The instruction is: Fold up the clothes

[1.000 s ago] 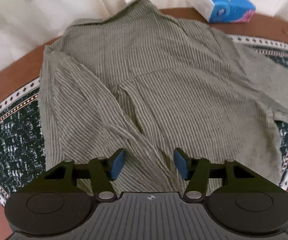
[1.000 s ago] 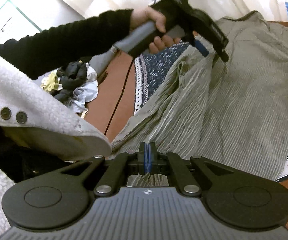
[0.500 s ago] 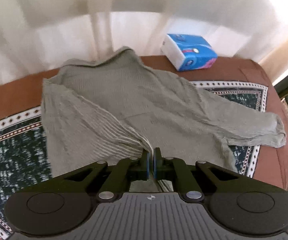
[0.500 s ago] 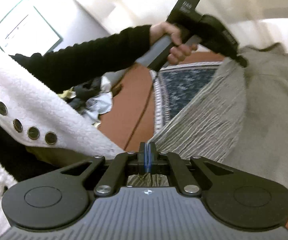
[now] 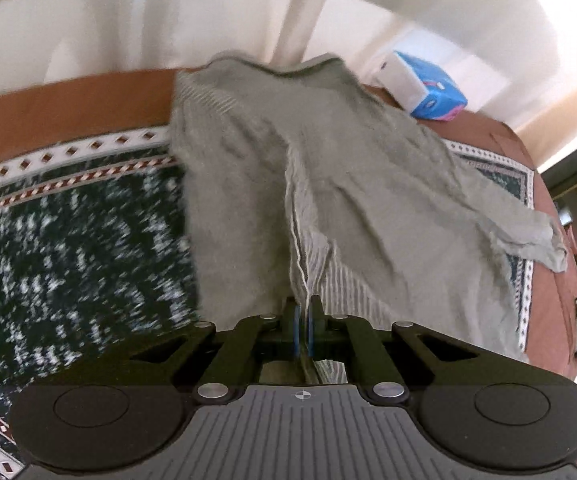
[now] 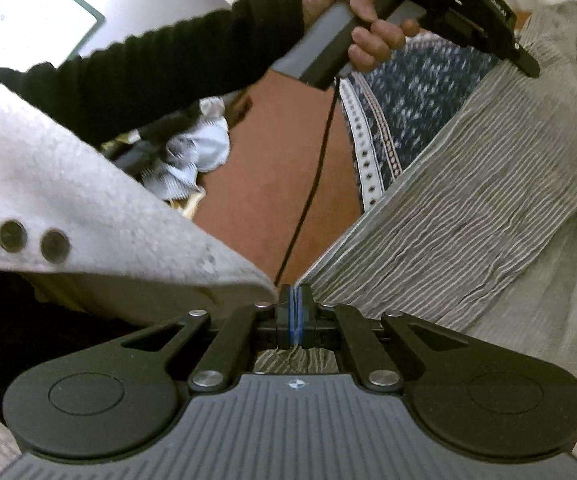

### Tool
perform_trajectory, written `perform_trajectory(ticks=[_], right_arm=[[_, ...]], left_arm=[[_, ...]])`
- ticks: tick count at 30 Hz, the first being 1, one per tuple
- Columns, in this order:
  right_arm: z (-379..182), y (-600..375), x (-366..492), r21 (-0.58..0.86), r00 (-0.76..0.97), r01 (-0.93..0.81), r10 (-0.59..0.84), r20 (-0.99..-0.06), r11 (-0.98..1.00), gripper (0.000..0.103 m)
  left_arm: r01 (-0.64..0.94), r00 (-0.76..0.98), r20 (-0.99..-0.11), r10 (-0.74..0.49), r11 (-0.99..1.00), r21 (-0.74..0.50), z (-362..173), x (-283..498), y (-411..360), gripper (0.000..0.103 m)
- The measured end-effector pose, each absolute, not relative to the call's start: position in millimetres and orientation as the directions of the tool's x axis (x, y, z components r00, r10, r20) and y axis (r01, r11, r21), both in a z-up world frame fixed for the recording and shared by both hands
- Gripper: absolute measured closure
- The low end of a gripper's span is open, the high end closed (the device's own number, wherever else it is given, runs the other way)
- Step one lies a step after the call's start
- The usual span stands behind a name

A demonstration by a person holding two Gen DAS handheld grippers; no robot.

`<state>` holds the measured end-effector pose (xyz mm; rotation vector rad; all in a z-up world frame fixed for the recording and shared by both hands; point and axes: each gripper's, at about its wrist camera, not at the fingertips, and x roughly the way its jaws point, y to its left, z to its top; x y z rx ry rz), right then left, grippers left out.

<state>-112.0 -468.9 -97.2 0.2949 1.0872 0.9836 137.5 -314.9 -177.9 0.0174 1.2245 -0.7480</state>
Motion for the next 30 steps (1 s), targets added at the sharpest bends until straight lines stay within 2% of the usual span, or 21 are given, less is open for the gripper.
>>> perform_trajectory(ticks=[4, 6, 7, 12, 14, 17, 19, 21, 23, 29, 30], right_arm=[[-110, -446, -111, 0.6, 0.081, -0.536, 0.744, -0.664, 0.594, 0.101], [-115, -440, -114, 0.592, 0.066, -0.534, 0.728, -0.682, 0.603, 0.101], [-118, -437, -115, 0.59, 0.062, -0.529, 0.722, -0.689, 0.61, 0.1], [-136, -427, -116, 0.575, 0.051, -0.498, 0.684, -0.728, 0.649, 0.097], [-144, -427, -117, 0.569, 0.055, -0.48, 0.67, -0.741, 0.668, 0.097], [-153, -430, -120, 0.581, 0.043, -0.445, 0.664, -0.746, 0.682, 0.093], [-153, -428, -122, 0.594, 0.026, -0.43, 0.667, -0.745, 0.68, 0.089], [-138, -432, -125, 0.599, 0.029, -0.439, 0.677, -0.735, 0.669, 0.074], [-119, -442, -126, 0.583, 0.065, -0.459, 0.68, -0.73, 0.67, 0.067], [-76, -509, -97, 0.47, 0.358, -0.379, 0.594, -0.72, 0.797, 0.065], [-75, -520, -90, 0.467, 0.4, -0.343, 0.577, -0.712, 0.815, 0.06]], left_arm=[[0.543, 0.141, -0.853, -0.503, 0.76, -0.358, -191, 138, -302, 0.098], [0.562, 0.157, -0.855, -0.495, 0.756, -0.335, -194, 136, -299, 0.087], [0.575, 0.17, -0.856, -0.488, 0.755, -0.316, -194, 134, -299, 0.076], [0.633, 0.218, -0.862, -0.458, 0.738, -0.232, -198, 127, -303, 0.064], [0.65, 0.242, -0.864, -0.441, 0.735, -0.193, -200, 123, -305, 0.051], [0.663, 0.281, -0.866, -0.414, 0.736, -0.136, -203, 118, -305, 0.038], [0.653, 0.276, -0.859, -0.431, 0.74, -0.162, -197, 121, -296, 0.038], [0.639, 0.272, -0.847, -0.457, 0.744, -0.196, -187, 125, -285, 0.037], [0.624, 0.308, -0.818, -0.486, 0.752, -0.212, -168, 132, -275, 0.037], [0.592, 0.368, -0.739, -0.564, 0.755, -0.282, -131, 163, -294, 0.037], [0.599, 0.368, -0.735, -0.57, 0.75, -0.282, -130, 166, -304, 0.037]])
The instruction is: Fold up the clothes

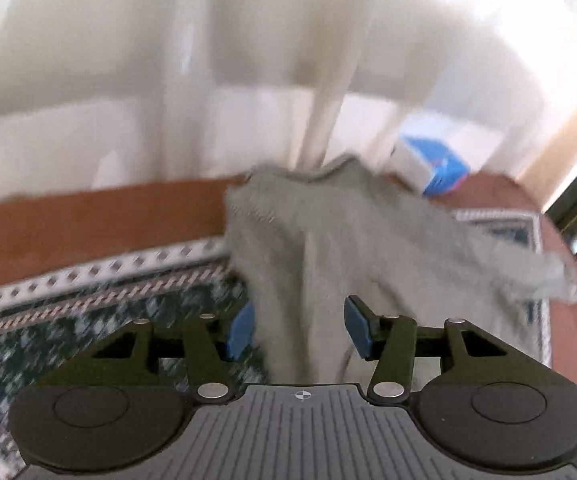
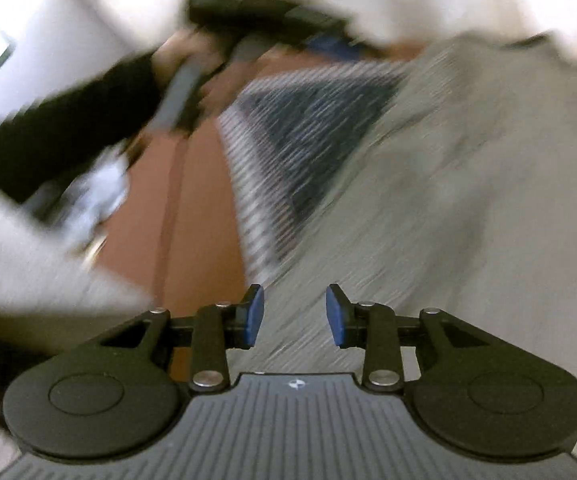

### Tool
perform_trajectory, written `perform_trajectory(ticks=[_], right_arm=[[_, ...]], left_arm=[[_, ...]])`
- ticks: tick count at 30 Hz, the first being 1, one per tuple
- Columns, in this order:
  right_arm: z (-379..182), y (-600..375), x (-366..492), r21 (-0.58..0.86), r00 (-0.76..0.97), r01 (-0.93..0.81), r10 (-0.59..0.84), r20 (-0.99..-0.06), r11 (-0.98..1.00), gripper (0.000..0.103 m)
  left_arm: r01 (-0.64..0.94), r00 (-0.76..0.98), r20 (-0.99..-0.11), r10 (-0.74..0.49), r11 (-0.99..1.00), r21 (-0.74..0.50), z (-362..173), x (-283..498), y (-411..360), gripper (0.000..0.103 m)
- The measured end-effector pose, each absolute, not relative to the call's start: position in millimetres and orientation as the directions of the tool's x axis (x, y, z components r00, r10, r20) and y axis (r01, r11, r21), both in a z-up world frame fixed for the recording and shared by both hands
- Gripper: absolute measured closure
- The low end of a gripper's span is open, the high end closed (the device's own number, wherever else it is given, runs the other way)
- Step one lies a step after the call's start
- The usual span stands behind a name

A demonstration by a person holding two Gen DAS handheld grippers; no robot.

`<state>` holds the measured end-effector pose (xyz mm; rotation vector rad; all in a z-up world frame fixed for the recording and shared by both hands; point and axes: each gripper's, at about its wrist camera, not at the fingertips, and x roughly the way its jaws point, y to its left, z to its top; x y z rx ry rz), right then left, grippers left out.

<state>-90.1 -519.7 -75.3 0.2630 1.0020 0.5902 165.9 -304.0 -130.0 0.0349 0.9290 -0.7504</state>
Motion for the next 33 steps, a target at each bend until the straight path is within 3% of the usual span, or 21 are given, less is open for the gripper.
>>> perform_trajectory(ticks=[3, 15, 16, 19, 20, 23, 33], right_arm=[[-79, -544, -72, 0.472, 0.496, -0.246, 0.529, -0.689, 0.846, 0.053], [-139, -563, -44, 0.655, 0.576, -0.032, 0.549, -0.605, 0.755, 0.052], [-140, -564, -42, 0.662, 0.575, -0.032, 0.555, -0.601, 0.749, 0.052], [-143, -564, -38, 0.676, 0.565, -0.031, 0.571, -0.596, 0.736, 0.053], [-144, -564, -38, 0.68, 0.562, -0.03, 0.575, -0.595, 0.732, 0.057], [-144, -566, -40, 0.704, 0.563, -0.021, 0.59, -0.579, 0.71, 0.096], [-154, -577, -56, 0.692, 0.563, 0.06, 0.548, -0.619, 0.719, 0.098]], left_arm=[[0.618, 0.369, -0.751, -0.548, 0.748, -0.242, -137, 180, -337, 0.037], [0.545, 0.346, -0.802, -0.487, 0.8, -0.251, -180, 223, -373, 0.04], [0.539, 0.34, -0.803, -0.49, 0.801, -0.26, -182, 225, -374, 0.043], [0.504, 0.327, -0.807, -0.491, 0.813, -0.291, -190, 231, -373, 0.07], [0.493, 0.33, -0.807, -0.49, 0.818, -0.295, -192, 232, -372, 0.094], [0.467, 0.376, -0.784, -0.494, 0.832, -0.3, -192, 233, -368, 0.103], [0.424, 0.422, -0.791, -0.444, 0.867, -0.261, -215, 242, -368, 0.103]])
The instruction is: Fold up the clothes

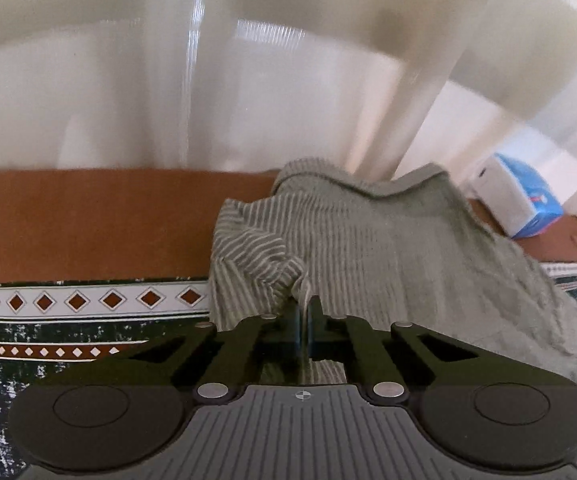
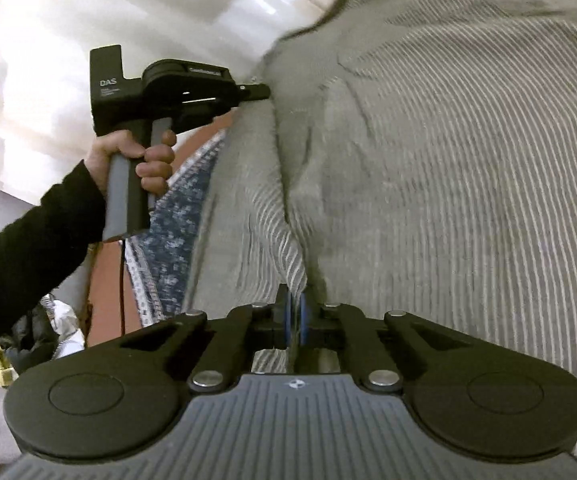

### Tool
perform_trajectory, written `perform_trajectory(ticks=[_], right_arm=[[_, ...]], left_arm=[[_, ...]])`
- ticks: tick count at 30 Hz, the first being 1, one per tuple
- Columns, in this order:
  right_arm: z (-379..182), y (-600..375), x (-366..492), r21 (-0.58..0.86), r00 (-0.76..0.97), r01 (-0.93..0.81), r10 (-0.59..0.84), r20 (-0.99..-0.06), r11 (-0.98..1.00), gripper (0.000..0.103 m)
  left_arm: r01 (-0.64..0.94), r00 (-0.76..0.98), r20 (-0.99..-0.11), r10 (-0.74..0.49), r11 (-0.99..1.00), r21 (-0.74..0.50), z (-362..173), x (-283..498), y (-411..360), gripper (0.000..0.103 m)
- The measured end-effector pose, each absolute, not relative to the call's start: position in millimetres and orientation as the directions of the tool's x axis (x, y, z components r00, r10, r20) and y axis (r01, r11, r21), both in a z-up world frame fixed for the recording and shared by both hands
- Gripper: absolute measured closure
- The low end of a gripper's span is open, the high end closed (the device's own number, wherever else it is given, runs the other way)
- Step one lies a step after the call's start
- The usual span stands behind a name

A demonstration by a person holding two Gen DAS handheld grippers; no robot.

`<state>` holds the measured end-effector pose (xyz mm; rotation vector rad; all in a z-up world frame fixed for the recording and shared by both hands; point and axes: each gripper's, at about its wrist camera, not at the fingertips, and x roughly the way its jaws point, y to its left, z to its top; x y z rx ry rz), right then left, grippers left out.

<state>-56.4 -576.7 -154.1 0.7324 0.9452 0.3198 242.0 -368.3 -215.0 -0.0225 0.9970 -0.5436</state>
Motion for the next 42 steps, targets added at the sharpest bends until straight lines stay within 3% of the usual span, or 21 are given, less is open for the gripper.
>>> perform_trajectory(ticks=[6, 8, 10, 13, 14, 18, 24, 31, 35, 42], right_arm=[[-155, -577, -60, 0.685, 0.563, 0.063, 0.541, -0.625, 0.726, 0.1], [-153, -576, -61, 0.68, 0.565, 0.063, 0.535, -0.628, 0.731, 0.099], [-148, -574, -62, 0.668, 0.567, 0.064, 0.524, -0.635, 0.741, 0.096], [-140, -571, -63, 0.634, 0.571, 0.061, 0.493, -0.656, 0.771, 0.078], [-136, -571, -64, 0.625, 0.575, 0.061, 0.485, -0.659, 0.778, 0.074], [-118, -577, -81, 0.592, 0.605, 0.073, 0.436, -0.666, 0.802, 0.073], [-81, -596, -143, 0.572, 0.692, 0.104, 0.354, -0.629, 0.813, 0.072], [-85, -554, -191, 0.652, 0.687, 0.065, 0.44, -0.578, 0.755, 0.072], [-107, -508, -188, 0.658, 0.641, 0.024, 0.494, -0.588, 0.752, 0.072], [-132, -484, -186, 0.605, 0.621, 0.059, 0.446, -0.645, 0.794, 0.073]], left_arm=[[0.454, 0.439, -0.776, -0.453, 0.857, -0.243, -215, 240, -367, 0.096], [0.464, 0.434, -0.774, -0.46, 0.851, -0.245, -213, 239, -367, 0.076], [0.469, 0.428, -0.778, -0.459, 0.849, -0.242, -209, 238, -367, 0.067], [0.475, 0.46, -0.775, -0.434, 0.857, -0.199, -194, 233, -363, 0.045], [0.476, 0.472, -0.772, -0.425, 0.86, -0.183, -189, 231, -361, 0.044], [0.479, 0.511, -0.747, -0.425, 0.863, -0.163, -160, 217, -346, 0.044], [0.631, 0.427, -0.686, -0.59, 0.737, -0.241, -121, 142, -316, 0.044], [0.714, 0.284, -0.739, -0.61, 0.649, -0.262, -156, 64, -316, 0.044], [0.705, 0.268, -0.753, -0.601, 0.655, -0.272, -169, 57, -319, 0.044], [0.71, 0.266, -0.786, -0.558, 0.665, -0.232, -187, 57, -323, 0.044]])
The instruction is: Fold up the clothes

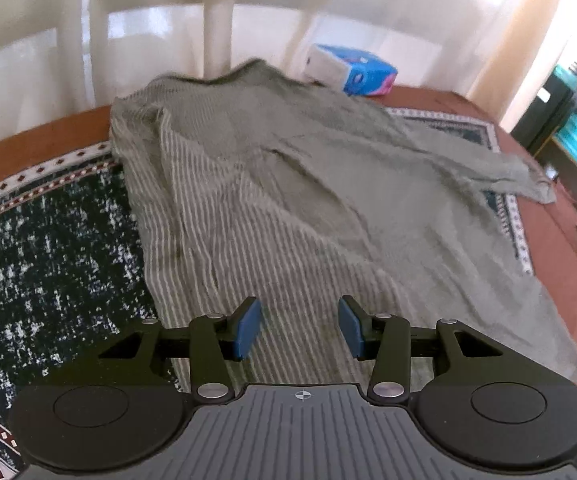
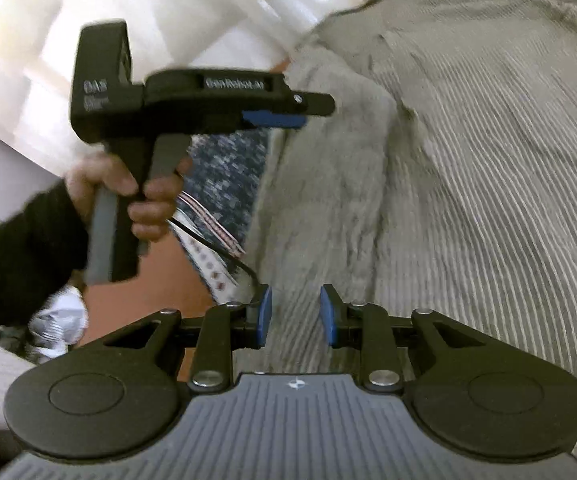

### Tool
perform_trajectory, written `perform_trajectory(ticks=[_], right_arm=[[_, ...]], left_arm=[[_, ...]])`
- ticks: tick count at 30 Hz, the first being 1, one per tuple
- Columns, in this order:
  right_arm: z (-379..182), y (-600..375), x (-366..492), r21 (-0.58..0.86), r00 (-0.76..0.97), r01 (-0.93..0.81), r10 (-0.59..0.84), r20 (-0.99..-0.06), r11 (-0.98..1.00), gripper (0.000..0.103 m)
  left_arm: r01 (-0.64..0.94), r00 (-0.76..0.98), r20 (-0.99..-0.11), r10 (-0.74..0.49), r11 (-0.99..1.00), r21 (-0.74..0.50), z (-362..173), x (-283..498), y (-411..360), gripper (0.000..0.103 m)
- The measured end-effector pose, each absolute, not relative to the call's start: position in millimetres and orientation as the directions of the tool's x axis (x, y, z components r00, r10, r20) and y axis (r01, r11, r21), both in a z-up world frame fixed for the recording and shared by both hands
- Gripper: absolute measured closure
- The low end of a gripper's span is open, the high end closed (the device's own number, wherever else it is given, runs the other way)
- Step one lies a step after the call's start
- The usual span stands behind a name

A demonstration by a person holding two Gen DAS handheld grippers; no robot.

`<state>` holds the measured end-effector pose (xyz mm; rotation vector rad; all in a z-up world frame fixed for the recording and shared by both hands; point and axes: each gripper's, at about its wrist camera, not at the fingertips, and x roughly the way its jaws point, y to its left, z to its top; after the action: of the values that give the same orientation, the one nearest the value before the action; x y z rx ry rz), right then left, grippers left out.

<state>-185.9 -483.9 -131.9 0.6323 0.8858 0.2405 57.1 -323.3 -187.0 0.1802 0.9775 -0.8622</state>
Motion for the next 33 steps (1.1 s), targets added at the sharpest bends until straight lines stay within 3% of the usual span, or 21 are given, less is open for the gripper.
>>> perform_trajectory(ticks=[5, 12, 13, 17, 20, 26, 33], right_arm=[[-139, -485, -191, 0.588, 0.628, 0.074, 0.421, -0.655, 0.805, 0.079], [-137, -492, -194, 0.618, 0.634, 0.121, 0.419, -0.651, 0.777, 0.077], [-130, -495, -198, 0.619, 0.643, 0.13, 0.409, -0.647, 0.774, 0.075], [-85, -517, -228, 0.602, 0.746, 0.12, 0.328, -0.579, 0.789, 0.054], [-63, -541, -252, 0.564, 0.779, 0.138, 0.262, -0.57, 0.814, 0.053], [-57, -605, -291, 0.509, 0.794, 0.231, 0.142, -0.591, 0.829, 0.049], [-99, -674, -311, 0.554, 0.787, 0.271, 0.15, -0.598, 0.788, 0.048]], left_arm=[[0.727, 0.282, -0.797, -0.534, 0.661, -0.186, -198, 54, -325, 0.044], [0.714, 0.291, -0.803, -0.519, 0.677, -0.178, -191, 53, -323, 0.042], [0.709, 0.286, -0.8, -0.527, 0.678, -0.192, -182, 54, -321, 0.042], [0.742, 0.295, -0.753, -0.588, 0.637, -0.207, -129, 44, -321, 0.039], [0.776, 0.306, -0.709, -0.635, 0.598, -0.201, -90, 31, -332, 0.028], [0.818, 0.331, -0.646, -0.688, 0.55, -0.167, -52, 0, -400, 0.023], [0.847, 0.348, -0.735, -0.583, 0.531, -0.02, -103, -35, -537, 0.023]])
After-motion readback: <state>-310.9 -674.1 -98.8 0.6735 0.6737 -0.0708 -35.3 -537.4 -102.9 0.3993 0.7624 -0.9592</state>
